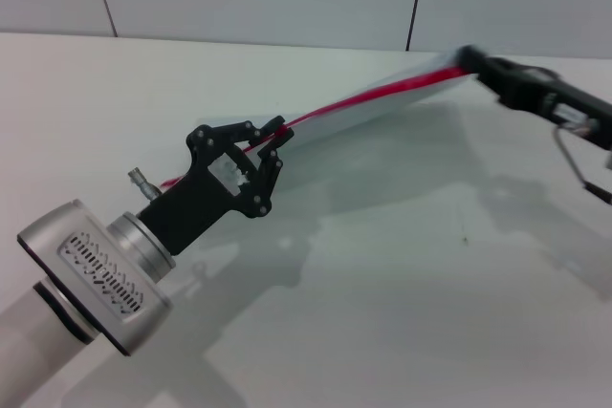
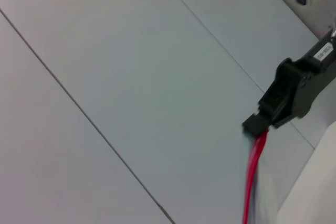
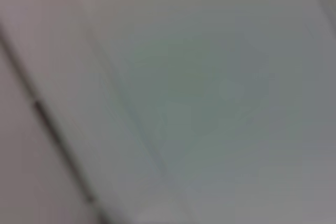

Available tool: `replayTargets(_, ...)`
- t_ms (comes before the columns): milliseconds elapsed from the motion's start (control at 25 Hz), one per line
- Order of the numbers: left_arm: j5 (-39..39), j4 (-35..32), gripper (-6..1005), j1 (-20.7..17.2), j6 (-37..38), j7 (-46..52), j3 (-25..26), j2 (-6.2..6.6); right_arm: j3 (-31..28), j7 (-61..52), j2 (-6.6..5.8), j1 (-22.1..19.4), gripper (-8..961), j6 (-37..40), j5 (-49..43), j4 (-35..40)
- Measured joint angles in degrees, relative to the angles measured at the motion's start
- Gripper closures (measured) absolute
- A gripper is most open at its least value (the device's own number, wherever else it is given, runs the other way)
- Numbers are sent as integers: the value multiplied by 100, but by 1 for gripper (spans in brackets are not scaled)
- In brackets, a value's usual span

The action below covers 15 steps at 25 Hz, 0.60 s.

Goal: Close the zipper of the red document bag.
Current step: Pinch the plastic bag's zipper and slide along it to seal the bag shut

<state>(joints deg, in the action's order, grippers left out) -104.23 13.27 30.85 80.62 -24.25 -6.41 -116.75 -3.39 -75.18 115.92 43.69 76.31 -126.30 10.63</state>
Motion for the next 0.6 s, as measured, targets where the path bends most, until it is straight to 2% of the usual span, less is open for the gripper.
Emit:
replayTargets(280,0,-4,916,-28,-11,0,21,4,-818,-76,-8,-520,911,12,56,426)
replayTargets(600,0,-30,917,-64,-14,0,44,4,-943,-72,-4,-755,909,6,361,512)
